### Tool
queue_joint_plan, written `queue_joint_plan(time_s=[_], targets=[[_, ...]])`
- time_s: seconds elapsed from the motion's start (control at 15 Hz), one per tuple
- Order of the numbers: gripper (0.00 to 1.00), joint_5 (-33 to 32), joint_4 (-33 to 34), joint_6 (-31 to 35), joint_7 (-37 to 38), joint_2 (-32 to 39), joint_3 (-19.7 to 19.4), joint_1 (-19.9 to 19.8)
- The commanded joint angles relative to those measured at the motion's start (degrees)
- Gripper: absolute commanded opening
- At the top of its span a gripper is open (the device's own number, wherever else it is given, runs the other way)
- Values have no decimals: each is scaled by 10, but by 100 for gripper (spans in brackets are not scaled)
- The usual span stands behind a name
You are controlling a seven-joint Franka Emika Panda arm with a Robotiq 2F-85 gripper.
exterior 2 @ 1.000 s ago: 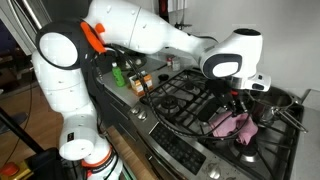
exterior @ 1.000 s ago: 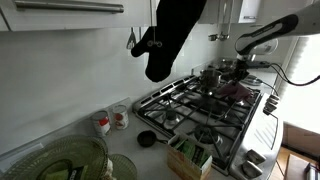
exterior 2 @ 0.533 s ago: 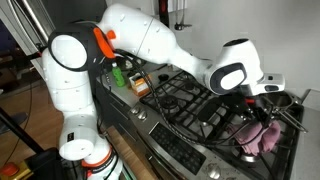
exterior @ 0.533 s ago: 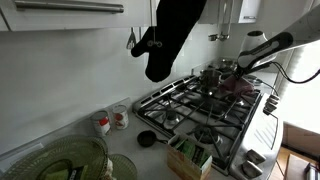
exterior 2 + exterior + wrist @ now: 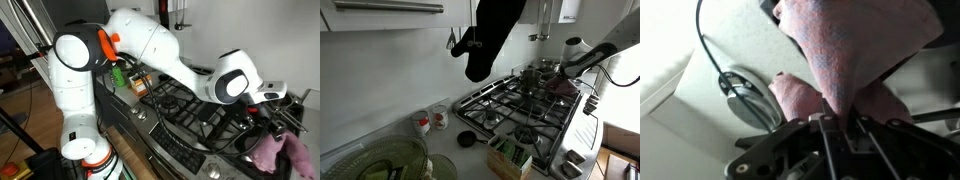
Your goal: Slide the silver pot to the top right cooker on the hob of the stove, pick up the purple cloth and wipe the bottom right cooker on the hob of the stove, put the purple cloth back on the job of the stove
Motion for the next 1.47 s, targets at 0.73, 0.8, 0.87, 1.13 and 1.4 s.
queue_joint_plan(time_s=[0.73, 0.8, 0.87, 1.13, 1.4], targets=[[4, 473, -11, -307, -307, -93, 126, -29], [4, 489, -7, -320, -318, -96, 126, -29], [4, 498, -5, -328, -326, -99, 125, -28], [4, 543, -8, -348, -372, -125, 132, -19], [4, 591, -10, -369, -420, -143, 150, -2]])
